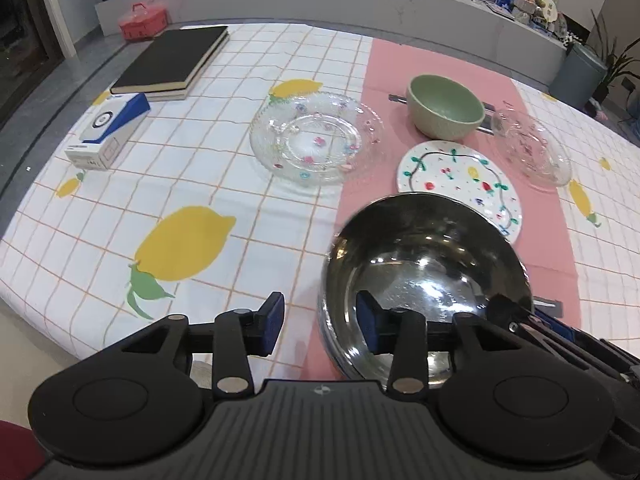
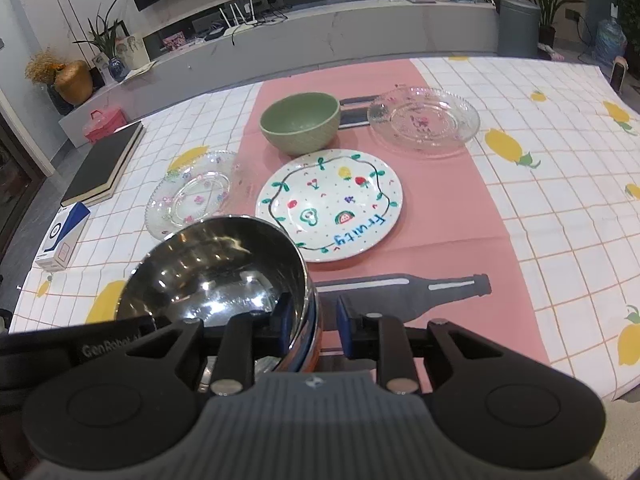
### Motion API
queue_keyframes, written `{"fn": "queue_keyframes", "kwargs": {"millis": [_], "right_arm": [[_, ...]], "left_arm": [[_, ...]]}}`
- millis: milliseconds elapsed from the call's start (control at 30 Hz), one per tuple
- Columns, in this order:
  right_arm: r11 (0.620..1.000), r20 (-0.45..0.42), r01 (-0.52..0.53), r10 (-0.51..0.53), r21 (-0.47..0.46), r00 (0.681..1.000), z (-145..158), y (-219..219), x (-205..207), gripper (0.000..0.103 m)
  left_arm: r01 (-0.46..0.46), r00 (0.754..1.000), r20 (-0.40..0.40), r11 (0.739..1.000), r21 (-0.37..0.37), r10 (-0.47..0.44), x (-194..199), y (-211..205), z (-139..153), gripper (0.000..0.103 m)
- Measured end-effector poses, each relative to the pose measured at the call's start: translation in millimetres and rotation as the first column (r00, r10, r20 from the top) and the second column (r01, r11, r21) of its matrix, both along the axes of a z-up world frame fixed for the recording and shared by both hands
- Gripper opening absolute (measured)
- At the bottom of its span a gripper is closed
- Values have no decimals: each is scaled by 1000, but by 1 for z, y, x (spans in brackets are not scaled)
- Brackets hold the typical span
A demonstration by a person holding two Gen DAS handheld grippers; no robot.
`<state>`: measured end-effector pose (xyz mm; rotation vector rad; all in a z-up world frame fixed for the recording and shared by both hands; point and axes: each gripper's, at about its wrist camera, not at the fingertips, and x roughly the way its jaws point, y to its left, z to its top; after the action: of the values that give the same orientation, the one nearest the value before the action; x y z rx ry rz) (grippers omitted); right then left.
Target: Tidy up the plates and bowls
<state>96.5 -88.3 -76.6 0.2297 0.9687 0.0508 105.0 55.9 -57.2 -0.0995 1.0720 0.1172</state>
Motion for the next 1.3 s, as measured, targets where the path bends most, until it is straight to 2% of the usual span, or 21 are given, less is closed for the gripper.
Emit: {"fn": "queue_keyframes", "kwargs": {"millis": [133,200,300,367,433,500,533,600,767,1133,1300], "right_arm": [[1000,-5,1,-1,8,1000,-2,-2,0,25],[1000,10,-14,14,2,1000,1,0,-2,36],[999,27,-21,22,-50,999,6,3,-3,49],[998,36,-18,20,-53,999,7,2,-3,57],[999,36,-15,16,-40,999,7,-1,-3,62],[1000,42,-17,18,-26,999,7,-3,-3,71],[1000,49,-22,23,-21,999,8,-3,-4,76],[999,66,-29,30,-25,997,11,-2,-5,81],[998,88,-38,42,-39,995,15,0,-8,94],[994,75,-87,92,-72,993,24,-5,-9,96],[993,70,-95,99,-65,993,27,-16,-3,96]], "left_arm": [[0,1000,-9,1000,-20,0,1,2,-1,50],[10,1000,14,999,-33,-10,0,1,2,62],[9,998,63,1000,-10,-8,-3,-1,9,63],[-10,997,82,1000,-1,10,-3,0,13,65],[-30,995,92,999,-18,32,-3,4,16,67],[-41,994,100,998,-50,46,-3,9,17,77],[-40,993,104,997,-67,47,-3,11,18,78],[-38,993,112,996,-81,47,-4,12,20,80],[-28,989,141,998,-55,36,-7,8,27,83],[-32,986,163,997,-72,44,-2,4,37,84],[26,987,159,999,-32,-21,8,-1,38,84]]}}
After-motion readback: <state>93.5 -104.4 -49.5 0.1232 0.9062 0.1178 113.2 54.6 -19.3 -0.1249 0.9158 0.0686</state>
